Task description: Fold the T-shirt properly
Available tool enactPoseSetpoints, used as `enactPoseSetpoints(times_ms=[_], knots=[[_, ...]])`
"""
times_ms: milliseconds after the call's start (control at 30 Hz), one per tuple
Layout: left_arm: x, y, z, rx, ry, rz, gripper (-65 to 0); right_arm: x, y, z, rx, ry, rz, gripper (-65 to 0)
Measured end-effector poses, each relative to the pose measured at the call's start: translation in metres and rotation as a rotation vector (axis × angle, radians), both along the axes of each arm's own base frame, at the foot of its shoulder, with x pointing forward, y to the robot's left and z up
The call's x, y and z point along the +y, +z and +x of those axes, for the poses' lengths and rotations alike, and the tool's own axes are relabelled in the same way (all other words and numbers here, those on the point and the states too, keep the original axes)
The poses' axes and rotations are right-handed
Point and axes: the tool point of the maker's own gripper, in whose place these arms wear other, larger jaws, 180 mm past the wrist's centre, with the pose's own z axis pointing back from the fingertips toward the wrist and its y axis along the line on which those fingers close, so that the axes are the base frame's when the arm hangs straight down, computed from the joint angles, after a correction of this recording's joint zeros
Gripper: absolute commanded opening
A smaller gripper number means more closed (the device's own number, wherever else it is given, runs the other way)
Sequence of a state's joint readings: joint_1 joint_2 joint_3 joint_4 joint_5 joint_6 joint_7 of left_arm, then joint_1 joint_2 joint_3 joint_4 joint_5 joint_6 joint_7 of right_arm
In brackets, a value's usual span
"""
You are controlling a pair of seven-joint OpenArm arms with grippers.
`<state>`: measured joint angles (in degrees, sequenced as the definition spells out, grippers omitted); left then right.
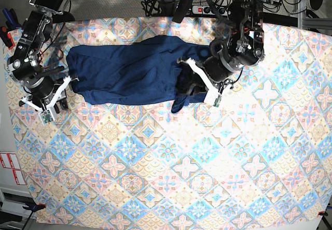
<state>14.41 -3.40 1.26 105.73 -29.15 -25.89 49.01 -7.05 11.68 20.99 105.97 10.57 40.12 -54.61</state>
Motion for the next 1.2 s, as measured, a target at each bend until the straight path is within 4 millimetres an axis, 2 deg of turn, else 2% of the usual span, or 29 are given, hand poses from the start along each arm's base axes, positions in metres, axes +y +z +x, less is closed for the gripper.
enactPoseSetpoints(times_ms=[100,167,200,300,467,567,733,933,1100,1200], knots=[[0.01,-0.003,-0.002,0.001,0.005,0.026,-65.0,-0.001,0.0,0.0,0.001,-0.002,-0.001,-49.3],[0.023,0.003,-0.006,-0.016,0.017,0.057,-65.0,0.0,0.0,0.0,0.0,-0.001,0.0,-49.3],[0.03,0.011,-0.008,-0.038,0.034,0.057,-65.0,0.0,0.0,0.0,0.001,0.001,0.0,-49.3],[0.064,0.024,-0.008,-0.073,0.12,0.096,-65.0,0.0,0.0,0.0,0.001,-0.001,0.001,-49.3],[0.118,0.021,-0.013,-0.062,0.243,0.175,-65.0,0.004,0.009,0.012,-0.037,0.008,0.011,-49.3],[0.138,0.023,-0.02,-0.046,0.279,0.161,-65.0,0.003,0.008,0.011,-0.03,0.006,0.005,-49.3],[0.17,0.046,-0.014,-0.101,0.351,0.111,-65.0,0.002,0.007,0.01,-0.025,0.005,0.003,-49.3],[0.195,0.059,-0.012,-0.133,0.421,0.106,-65.0,0.003,0.007,0.01,-0.024,0.006,0.003,-49.3],[0.193,0.062,-0.008,-0.143,0.392,0.119,-65.0,0.003,0.007,0.01,-0.023,0.006,0.004,-49.3],[0.179,0.058,-0.008,-0.131,0.355,0.106,-65.0,0.003,0.006,0.01,-0.022,0.007,0.004,-49.3]])
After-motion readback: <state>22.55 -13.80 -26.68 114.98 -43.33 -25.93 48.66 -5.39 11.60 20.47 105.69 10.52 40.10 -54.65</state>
